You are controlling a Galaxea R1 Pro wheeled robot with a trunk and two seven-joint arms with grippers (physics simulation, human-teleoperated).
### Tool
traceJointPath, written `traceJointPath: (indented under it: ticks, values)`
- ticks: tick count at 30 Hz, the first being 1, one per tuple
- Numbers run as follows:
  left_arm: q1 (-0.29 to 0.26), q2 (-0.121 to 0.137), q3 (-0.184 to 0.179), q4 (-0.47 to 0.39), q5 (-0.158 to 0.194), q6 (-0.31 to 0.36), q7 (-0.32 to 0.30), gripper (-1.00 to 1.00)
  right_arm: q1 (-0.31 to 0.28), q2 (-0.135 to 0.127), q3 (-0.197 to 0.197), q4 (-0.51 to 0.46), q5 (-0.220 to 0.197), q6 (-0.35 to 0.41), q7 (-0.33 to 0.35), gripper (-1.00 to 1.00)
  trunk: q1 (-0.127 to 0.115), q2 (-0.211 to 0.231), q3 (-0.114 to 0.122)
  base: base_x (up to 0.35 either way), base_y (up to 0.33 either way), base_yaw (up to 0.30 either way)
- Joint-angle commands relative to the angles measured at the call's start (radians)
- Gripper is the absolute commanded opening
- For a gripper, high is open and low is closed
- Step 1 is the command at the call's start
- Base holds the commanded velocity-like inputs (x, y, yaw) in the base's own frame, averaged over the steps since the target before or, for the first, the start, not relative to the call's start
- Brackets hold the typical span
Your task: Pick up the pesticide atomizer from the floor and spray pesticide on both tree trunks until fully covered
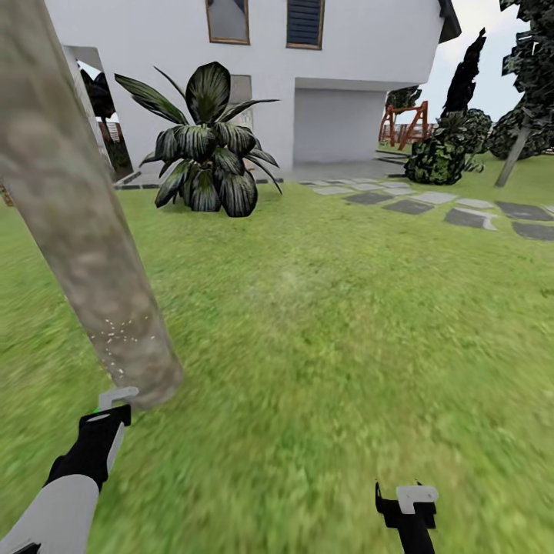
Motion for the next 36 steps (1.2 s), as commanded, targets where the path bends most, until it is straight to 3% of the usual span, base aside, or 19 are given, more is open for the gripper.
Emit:
traceJointPath:
  ticks: [1,9,14,17,20,24,31,36]
  values:
    - [0.001,-0.004,0.003,-0.001,-0.012,0.003,0.003,-1.0,-0.001,0.0,-0.005,0.001,0.01,-0.002,-0.006,1.0,0.0,0.0,-0.001,0.242,-0.187,0.275]
    - [0.005,-0.011,-0.002,0.0,-0.015,0.008,0.002,-1.0,-0.001,0.0,-0.005,0.001,0.011,-0.002,-0.006,1.0,0.0,0.0,-0.001,0.248,-0.183,0.272]
    - [0.005,-0.01,-0.004,0.015,-0.018,0.008,0.001,-1.0,-0.001,0.0,-0.005,0.0,0.011,-0.002,-0.006,1.0,0.0,0.0,-0.001,0.277,-0.168,0.049]
    - [0.005,-0.009,-0.068,0.04,-0.016,0.008,0.003,-1.0,-0.001,0.0,-0.005,0.001,0.011,-0.002,-0.006,1.0,0.0,0.0,-0.001,0.279,-0.167,0.002]
    - [0.005,-0.007,-0.079,0.087,-0.012,-0.028,0.005,-1.0,-0.001,0.0,-0.005,0.001,0.011,-0.002,-0.006,1.0,0.0,0.0,-0.001,0.279,-0.167,0.055]
    - [0.01,0.006,-0.069,0.093,-0.013,-0.054,0.007,-1.0,-0.001,0.0,-0.005,0.001,0.011,-0.002,-0.006,1.0,0.0,0.0,-0.001,0.279,-0.167,0.247]
    - [0.048,0.012,-0.058,0.088,-0.011,-0.067,0.008,-1.0,-0.001,0.0,-0.005,0.001,0.011,-0.002,-0.006,1.0,0.0,0.0,-0.001,0.276,-0.167,0.275]
    - [0.059,0.012,-0.053,0.09,-0.013,-0.115,0.008,-1.0,-0.001,0.0,-0.005,0.001,0.011,-0.002,-0.006,1.0,0.0,0.0,-0.001,0.243,-0.163,0.276]
